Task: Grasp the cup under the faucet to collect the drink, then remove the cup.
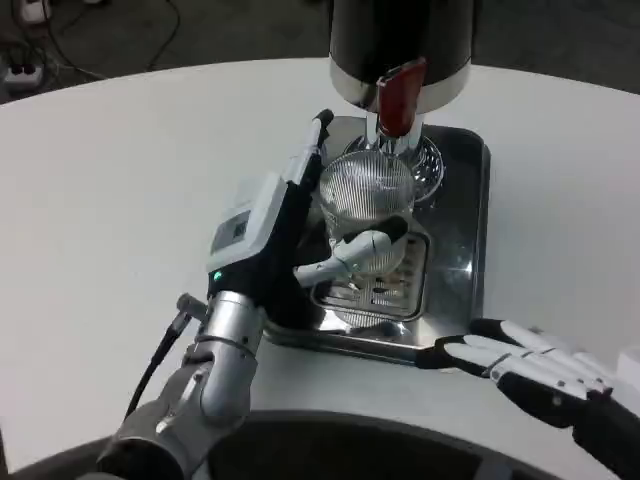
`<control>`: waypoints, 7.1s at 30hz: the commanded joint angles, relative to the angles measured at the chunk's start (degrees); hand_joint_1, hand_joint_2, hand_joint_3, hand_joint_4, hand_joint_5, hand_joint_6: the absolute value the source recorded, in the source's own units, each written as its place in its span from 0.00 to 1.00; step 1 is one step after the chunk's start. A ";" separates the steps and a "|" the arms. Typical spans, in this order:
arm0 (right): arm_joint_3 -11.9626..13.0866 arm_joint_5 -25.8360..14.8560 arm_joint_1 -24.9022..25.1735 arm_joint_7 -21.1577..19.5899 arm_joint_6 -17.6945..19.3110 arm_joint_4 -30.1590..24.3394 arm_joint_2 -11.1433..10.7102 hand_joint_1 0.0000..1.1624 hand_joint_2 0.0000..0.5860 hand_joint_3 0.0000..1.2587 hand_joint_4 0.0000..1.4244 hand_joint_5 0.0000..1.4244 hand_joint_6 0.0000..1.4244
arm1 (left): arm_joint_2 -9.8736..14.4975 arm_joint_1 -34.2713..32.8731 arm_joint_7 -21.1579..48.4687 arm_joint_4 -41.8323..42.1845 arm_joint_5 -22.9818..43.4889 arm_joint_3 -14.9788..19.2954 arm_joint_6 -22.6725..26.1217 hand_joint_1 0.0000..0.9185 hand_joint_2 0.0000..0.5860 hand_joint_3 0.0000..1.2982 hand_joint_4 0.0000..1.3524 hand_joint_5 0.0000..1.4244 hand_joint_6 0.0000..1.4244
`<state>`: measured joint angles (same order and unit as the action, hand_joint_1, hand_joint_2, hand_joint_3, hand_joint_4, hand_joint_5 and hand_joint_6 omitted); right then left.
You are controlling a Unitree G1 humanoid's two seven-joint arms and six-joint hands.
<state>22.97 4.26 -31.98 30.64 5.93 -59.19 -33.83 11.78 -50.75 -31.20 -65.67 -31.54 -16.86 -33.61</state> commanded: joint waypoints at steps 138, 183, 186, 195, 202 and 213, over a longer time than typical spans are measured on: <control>-20.26 17.09 12.15 -2.53 -14.37 -0.44 9.92 0.54 0.63 0.16 0.14 0.08 0.04 | 16.09 8.94 66.04 67.59 21.34 6.51 22.06 0.00 0.15 0.11 0.04 0.11 0.04; -29.23 10.47 33.66 -33.73 -1.04 46.66 33.40 0.73 0.26 0.09 0.10 0.11 0.19 | 16.18 11.91 61.66 67.13 19.34 6.84 21.22 0.00 0.10 0.12 0.06 0.12 0.04; -29.16 10.18 35.57 -35.16 0.63 50.58 34.28 0.73 0.25 0.09 0.09 0.10 0.19 | 16.05 11.81 61.49 67.06 19.14 6.71 21.26 0.00 0.09 0.12 0.06 0.12 0.04; -27.54 9.76 44.67 -39.73 3.64 62.98 35.63 0.73 0.25 0.07 0.08 0.09 0.18 | 15.73 11.66 60.55 66.56 18.60 5.96 21.37 0.00 0.09 0.11 0.06 0.12 0.04; -27.78 9.64 49.47 -42.21 5.45 69.25 36.96 0.73 0.25 0.07 0.08 0.09 0.18 | 15.77 10.97 60.15 65.77 18.79 5.89 21.53 0.00 0.09 0.11 0.06 0.12 0.04; -27.87 9.74 55.21 -44.89 8.49 77.49 38.20 0.72 0.26 0.07 0.07 0.09 0.15 | 16.48 9.79 60.41 64.62 18.62 6.04 21.54 0.00 0.08 0.11 0.06 0.12 0.05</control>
<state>-4.81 14.29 21.90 -13.39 12.56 16.73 3.87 27.54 -41.68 27.35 0.24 -11.81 -9.62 -12.36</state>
